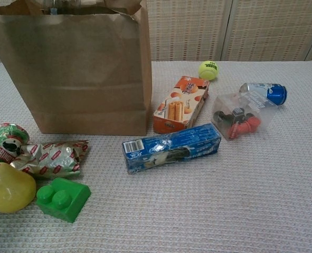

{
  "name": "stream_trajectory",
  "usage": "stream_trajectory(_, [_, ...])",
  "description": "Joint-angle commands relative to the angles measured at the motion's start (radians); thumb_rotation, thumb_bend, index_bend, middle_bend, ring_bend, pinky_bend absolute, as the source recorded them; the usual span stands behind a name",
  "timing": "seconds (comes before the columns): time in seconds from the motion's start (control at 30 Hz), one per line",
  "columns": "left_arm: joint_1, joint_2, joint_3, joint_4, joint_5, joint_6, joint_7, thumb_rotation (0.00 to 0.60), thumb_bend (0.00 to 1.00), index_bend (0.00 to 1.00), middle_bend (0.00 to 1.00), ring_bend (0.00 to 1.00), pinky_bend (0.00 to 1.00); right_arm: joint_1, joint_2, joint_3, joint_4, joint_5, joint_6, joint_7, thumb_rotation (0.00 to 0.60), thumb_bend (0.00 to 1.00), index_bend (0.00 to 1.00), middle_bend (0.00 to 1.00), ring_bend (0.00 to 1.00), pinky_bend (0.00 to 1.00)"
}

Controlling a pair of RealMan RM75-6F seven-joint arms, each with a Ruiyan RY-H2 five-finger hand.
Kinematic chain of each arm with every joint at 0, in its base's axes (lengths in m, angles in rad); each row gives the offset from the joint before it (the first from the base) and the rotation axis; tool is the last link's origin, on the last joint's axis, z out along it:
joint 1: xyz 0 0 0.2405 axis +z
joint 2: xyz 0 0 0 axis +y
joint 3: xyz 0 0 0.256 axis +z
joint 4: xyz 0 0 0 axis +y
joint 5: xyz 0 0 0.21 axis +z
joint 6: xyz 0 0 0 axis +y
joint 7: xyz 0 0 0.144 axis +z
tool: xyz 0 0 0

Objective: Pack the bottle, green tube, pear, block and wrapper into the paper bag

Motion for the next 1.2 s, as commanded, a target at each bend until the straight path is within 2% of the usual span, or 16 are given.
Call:
stream_trajectory(0.03, [0.014, 0.019, 0.001, -0.014, 0.002, 0.002, -0.007, 0.6, 0.45, 0.0, 0.0, 0.0, 0.08, -0.001, -0.001, -0.001, 0.0, -0.002, 0.002, -0.002, 0.6, 0.13, 0.0, 0.0, 0.0, 0.03])
stream_trajectory(0.33, [0.088, 0.106, 0.017, -0.052, 0.049, -0.008, -0.081, 0.6, 0.45, 0.0, 0.0, 0.0, 0.08, -0.005, -0.004, -0.002, 0.007, -0.008, 0.012, -0.002, 0.6, 0.13, 0.0, 0.0, 0.0, 0.03])
stream_trajectory(0.43, [0.133, 0.151, 0.038, -0.047, 0.126, 0.008, -0.113, 0.6, 0.46, 0.03, 0.0, 0.0, 0.13, -0.007, -0.004, -0.003, 0.01, -0.009, 0.015, 0.001, 0.6, 0.13, 0.0, 0.0, 0.0, 0.03])
stream_trajectory(0.57, [0.216, 0.235, 0.127, 0.029, 0.346, 0.036, -0.151, 0.6, 0.47, 0.08, 0.0, 0.01, 0.22, -0.008, -0.005, -0.003, 0.014, -0.012, 0.02, 0.001, 0.6, 0.13, 0.0, 0.0, 0.0, 0.03])
stream_trajectory(0.7, [0.296, 0.282, 0.233, 0.175, 0.565, 0.086, -0.23, 0.6, 0.47, 0.11, 0.0, 0.02, 0.22, -0.008, -0.006, -0.004, 0.015, -0.015, 0.02, -0.001, 0.6, 0.13, 0.0, 0.0, 0.0, 0.03])
stream_trajectory(0.83, [0.351, 0.268, 0.325, 0.374, 0.758, 0.176, -0.289, 0.6, 0.47, 0.11, 0.0, 0.02, 0.22, -0.008, -0.008, -0.005, 0.014, -0.016, 0.018, -0.007, 0.6, 0.13, 0.0, 0.0, 0.0, 0.03])
stream_trajectory(0.97, [0.365, 0.212, 0.412, 0.664, 0.976, 0.286, -0.269, 0.6, 0.47, 0.09, 0.0, 0.02, 0.2, -0.009, -0.011, -0.006, 0.011, -0.015, 0.015, -0.017, 0.6, 0.13, 0.0, 0.0, 0.0, 0.03])
stream_trajectory(1.03, [0.364, 0.185, 0.451, 0.776, 1.05, 0.316, -0.271, 0.6, 0.47, 0.08, 0.0, 0.02, 0.2, -0.009, -0.013, -0.006, 0.01, -0.016, 0.014, -0.022, 0.6, 0.13, 0.0, 0.0, 0.0, 0.03])
stream_trajectory(1.2, [0.352, 0.129, 0.525, 0.94, 1.185, 0.368, -0.242, 0.6, 0.47, 0.05, 0.0, 0.02, 0.18, -0.008, -0.016, -0.006, 0.009, -0.015, 0.012, -0.027, 0.6, 0.13, 0.0, 0.0, 0.0, 0.03])
